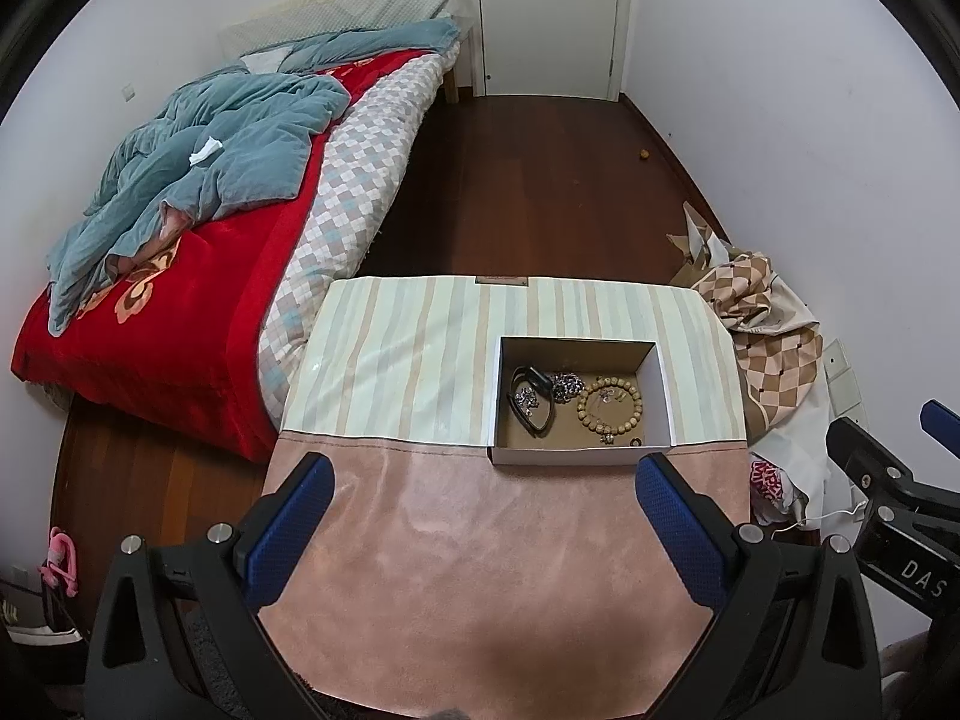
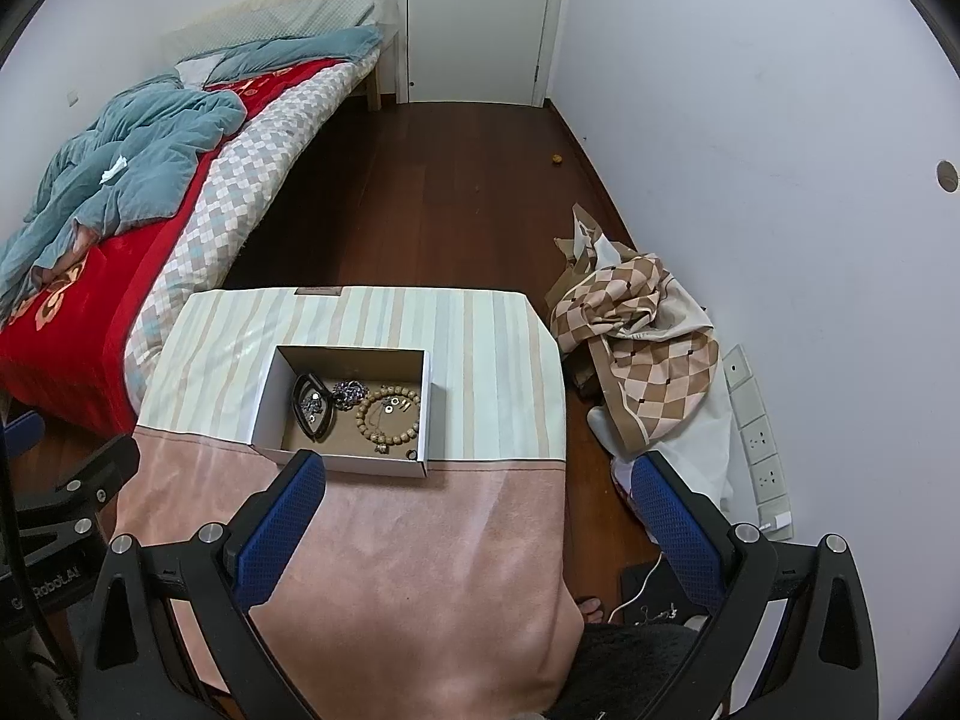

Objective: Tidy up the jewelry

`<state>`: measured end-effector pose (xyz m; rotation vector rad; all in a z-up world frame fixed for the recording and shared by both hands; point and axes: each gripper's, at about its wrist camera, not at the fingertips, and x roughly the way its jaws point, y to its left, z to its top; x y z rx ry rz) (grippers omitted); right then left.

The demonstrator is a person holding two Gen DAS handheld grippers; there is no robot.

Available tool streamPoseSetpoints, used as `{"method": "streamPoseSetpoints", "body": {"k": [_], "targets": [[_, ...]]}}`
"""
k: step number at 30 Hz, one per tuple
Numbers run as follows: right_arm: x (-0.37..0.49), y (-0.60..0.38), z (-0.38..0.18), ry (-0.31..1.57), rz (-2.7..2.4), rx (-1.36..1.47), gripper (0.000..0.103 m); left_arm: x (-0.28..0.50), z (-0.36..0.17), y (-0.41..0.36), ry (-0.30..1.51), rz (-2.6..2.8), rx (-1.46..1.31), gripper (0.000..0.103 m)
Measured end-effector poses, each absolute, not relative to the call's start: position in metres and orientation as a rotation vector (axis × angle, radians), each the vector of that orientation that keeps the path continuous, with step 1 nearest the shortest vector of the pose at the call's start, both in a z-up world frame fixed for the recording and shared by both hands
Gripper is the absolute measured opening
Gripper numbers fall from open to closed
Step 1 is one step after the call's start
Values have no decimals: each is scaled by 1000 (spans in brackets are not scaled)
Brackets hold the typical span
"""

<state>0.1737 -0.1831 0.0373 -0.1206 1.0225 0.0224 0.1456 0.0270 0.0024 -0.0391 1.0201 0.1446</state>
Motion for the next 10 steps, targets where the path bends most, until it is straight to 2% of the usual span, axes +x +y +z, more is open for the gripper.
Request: {"method": "streamPoseSetpoints", "body": {"k": [10], "targets": [[172, -184, 41, 1018, 23, -119, 103, 141, 7, 27, 1008, 141, -44, 102]]}}
